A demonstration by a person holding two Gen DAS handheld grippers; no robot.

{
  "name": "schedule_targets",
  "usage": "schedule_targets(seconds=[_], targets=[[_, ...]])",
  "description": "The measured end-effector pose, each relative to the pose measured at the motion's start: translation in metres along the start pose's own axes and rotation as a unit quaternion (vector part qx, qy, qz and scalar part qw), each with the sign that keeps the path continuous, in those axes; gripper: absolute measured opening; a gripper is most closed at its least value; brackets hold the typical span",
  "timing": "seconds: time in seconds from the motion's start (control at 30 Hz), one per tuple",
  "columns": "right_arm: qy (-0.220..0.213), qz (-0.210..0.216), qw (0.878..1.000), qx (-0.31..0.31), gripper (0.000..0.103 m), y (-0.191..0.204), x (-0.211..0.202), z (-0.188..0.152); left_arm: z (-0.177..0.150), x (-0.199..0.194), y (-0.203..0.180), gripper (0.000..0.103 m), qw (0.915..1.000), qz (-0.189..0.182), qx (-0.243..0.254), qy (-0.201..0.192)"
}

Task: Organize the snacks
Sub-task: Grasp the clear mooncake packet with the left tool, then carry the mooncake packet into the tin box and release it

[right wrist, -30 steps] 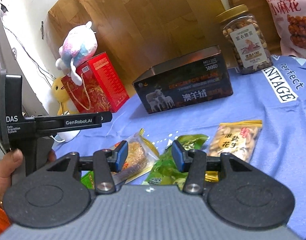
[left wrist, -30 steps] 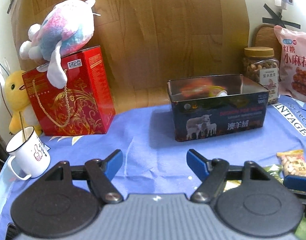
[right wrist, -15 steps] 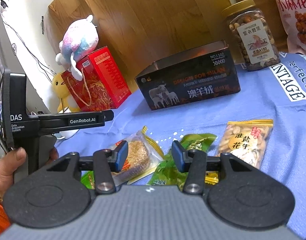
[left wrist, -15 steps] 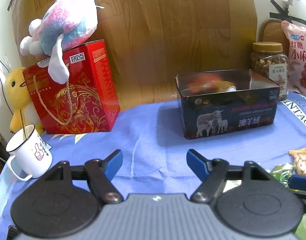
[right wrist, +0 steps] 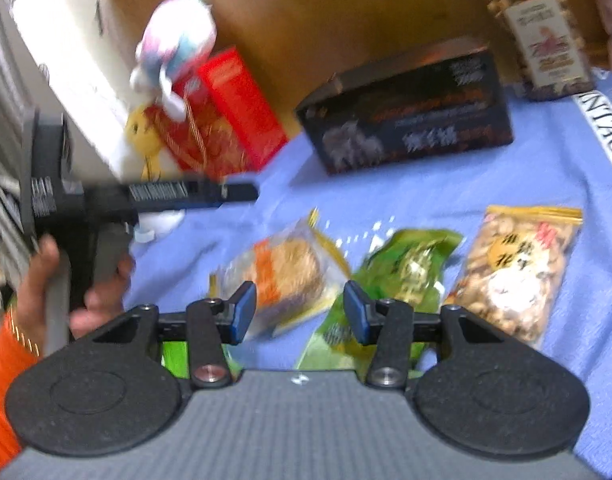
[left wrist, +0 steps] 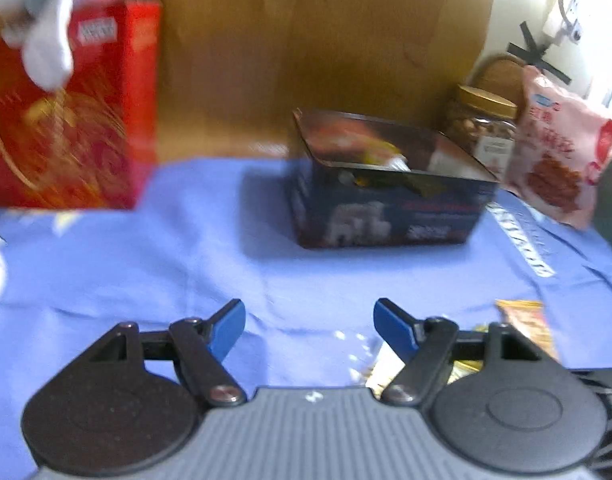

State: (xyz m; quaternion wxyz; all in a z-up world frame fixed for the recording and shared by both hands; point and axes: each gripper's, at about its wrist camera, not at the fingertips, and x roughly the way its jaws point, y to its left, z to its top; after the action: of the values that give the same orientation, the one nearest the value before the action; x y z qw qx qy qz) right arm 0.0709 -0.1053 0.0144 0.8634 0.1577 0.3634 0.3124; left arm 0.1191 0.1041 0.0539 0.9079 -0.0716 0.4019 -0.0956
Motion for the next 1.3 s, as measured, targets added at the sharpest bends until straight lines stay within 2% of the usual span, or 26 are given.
schedule_targets(seconds=[0.07,0.2,0.27,0.3,0.33,0.4,0.53,0.63,0.73,0.83,1.03,1.1,1.17,1.23,1.3], targets=[[0.017,-0.009,0.999,-0.031,0.052,0.007,0.006,-0.001,-0.005,0.004,-0.003,0.073,0.9994,-0.027,0.014,0.019],[0.028,-0.011,0.997,-0.073,0.064,0.018,0.015,-0.002,-0.022,0.008,-0.012,0.07,0.9973,-0.032,0.053,0.039],[0.033,-0.014,0.995,-0.092,0.067,0.023,0.021,-0.002,-0.028,0.006,-0.012,0.064,0.9964,-0.057,0.047,0.04],[0.036,-0.015,0.994,-0.098,0.07,0.026,0.024,-0.002,-0.031,0.006,-0.013,0.057,0.9947,-0.083,0.038,0.048],[0.037,-0.015,0.994,-0.103,0.073,0.026,0.027,-0.002,-0.033,0.006,-0.014,0.058,0.9937,-0.092,0.033,0.053],[0.044,-0.022,0.991,-0.125,0.075,0.031,0.033,-0.002,-0.036,0.004,-0.019,0.058,0.9951,-0.077,0.045,0.045],[0.045,-0.026,0.989,-0.137,0.073,0.032,0.037,-0.001,-0.034,0.004,-0.016,0.056,0.9956,-0.078,0.019,0.047],[0.036,-0.02,0.991,-0.124,0.066,0.03,0.036,0.002,-0.028,0.001,-0.018,0.054,0.9968,-0.072,0.01,0.034],[0.016,-0.031,0.991,-0.133,0.065,0.032,0.033,0.005,-0.008,-0.001,-0.022,0.054,0.9966,-0.08,0.006,0.014],[-0.028,-0.035,0.991,-0.127,0.065,0.031,0.023,0.022,0.023,-0.001,-0.029,0.054,0.9945,-0.103,0.013,-0.009],[-0.114,-0.065,0.987,-0.095,0.065,0.006,0.016,0.089,0.097,0.032,-0.05,0.054,0.9929,-0.109,0.029,-0.04],[-0.13,-0.082,0.984,-0.087,0.066,-0.007,0.025,0.114,0.117,0.052,-0.054,0.057,0.9937,-0.102,0.018,-0.043],[-0.135,-0.095,0.983,-0.076,0.068,-0.021,0.038,0.133,0.13,0.072,-0.056,0.062,0.9958,-0.076,0.006,-0.05],[-0.14,-0.107,0.983,-0.06,0.069,-0.034,0.048,0.145,0.135,0.083,-0.056,0.063,0.9969,-0.049,0.003,-0.062],[-0.142,-0.124,0.981,-0.053,0.069,-0.044,0.052,0.151,0.134,0.082,-0.052,0.063,0.9968,-0.038,-0.006,-0.07]])
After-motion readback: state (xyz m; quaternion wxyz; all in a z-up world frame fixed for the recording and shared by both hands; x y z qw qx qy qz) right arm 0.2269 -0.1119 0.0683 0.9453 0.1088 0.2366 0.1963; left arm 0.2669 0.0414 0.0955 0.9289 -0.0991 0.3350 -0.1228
